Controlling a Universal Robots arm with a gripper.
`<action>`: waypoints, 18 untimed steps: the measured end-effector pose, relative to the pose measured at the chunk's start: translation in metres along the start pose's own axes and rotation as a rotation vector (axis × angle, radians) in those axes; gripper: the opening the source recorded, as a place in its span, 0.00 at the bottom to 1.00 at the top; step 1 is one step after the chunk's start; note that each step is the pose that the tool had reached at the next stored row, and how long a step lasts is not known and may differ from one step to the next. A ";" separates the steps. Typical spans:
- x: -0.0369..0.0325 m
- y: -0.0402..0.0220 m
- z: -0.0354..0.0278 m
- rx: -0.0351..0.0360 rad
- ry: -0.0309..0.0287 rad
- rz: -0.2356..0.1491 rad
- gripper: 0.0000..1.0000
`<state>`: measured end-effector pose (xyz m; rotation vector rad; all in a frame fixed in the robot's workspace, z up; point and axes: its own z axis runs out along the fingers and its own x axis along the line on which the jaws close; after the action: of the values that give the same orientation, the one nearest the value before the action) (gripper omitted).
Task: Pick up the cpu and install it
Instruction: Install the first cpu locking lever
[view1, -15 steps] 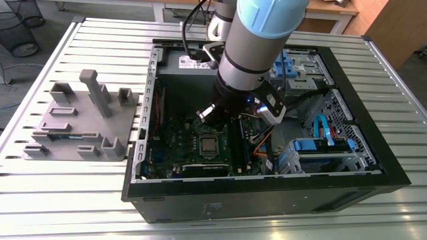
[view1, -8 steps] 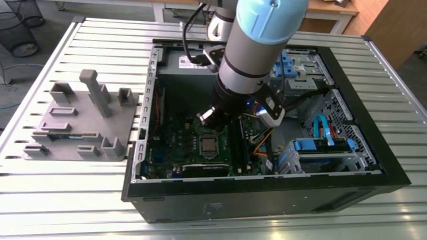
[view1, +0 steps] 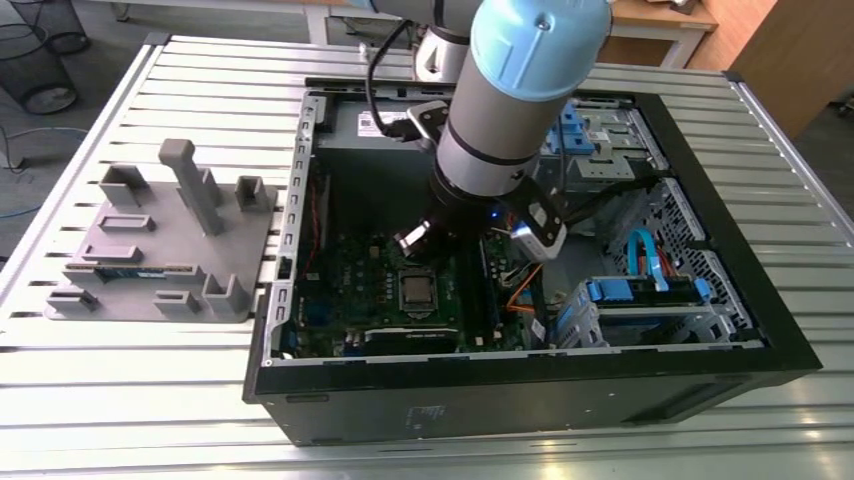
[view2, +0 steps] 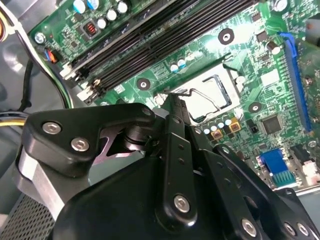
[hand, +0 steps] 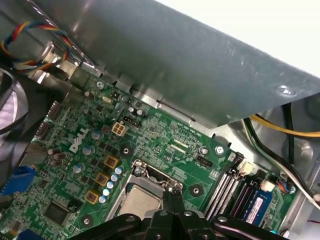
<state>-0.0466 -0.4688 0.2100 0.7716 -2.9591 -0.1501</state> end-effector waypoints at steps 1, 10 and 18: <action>-0.0007 -0.0004 0.0000 0.0031 0.0015 0.002 0.11; -0.0037 -0.0034 -0.0004 0.0197 0.0093 0.027 0.11; -0.0016 -0.0075 -0.0004 0.0286 0.0131 0.041 0.11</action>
<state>-0.0415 -0.4746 0.2095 0.7116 -2.9686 -0.0999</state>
